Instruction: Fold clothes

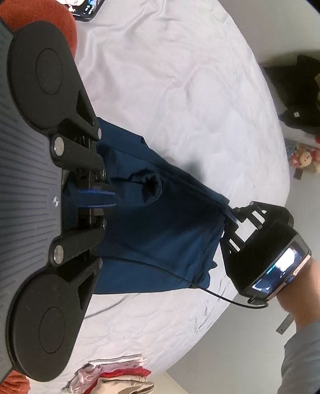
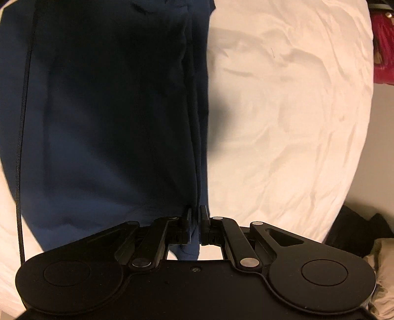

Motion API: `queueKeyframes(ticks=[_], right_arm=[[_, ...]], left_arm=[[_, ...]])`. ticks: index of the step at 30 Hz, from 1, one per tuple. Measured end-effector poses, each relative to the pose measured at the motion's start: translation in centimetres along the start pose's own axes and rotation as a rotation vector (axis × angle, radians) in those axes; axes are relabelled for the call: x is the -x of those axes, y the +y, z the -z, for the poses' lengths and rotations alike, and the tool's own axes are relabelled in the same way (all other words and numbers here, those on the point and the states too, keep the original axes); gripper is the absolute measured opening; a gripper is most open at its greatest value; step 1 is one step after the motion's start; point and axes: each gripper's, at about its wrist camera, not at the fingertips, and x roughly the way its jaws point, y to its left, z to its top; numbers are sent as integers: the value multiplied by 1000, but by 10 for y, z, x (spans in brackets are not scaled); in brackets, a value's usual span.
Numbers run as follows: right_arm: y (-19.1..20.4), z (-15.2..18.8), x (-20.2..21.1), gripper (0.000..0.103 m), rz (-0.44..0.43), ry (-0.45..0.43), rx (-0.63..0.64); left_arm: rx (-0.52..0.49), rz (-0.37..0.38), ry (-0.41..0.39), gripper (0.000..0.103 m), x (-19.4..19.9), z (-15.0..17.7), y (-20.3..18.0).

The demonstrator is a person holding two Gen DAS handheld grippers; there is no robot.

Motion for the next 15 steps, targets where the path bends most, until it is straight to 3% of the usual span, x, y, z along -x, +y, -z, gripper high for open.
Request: queueKeyframes(ticks=[3,12,15], right_arm=[[-6,3,8,36,53,9,-73],[20,6,52,41,12,15,-217],[40,5,68,43,-20,24,-278]], left_arm=[[-17,-23,-22,19,4,2,-5],[-97,-30,-34,24,16,3,-17],[-137,-45,-48,31,24,2,-25]])
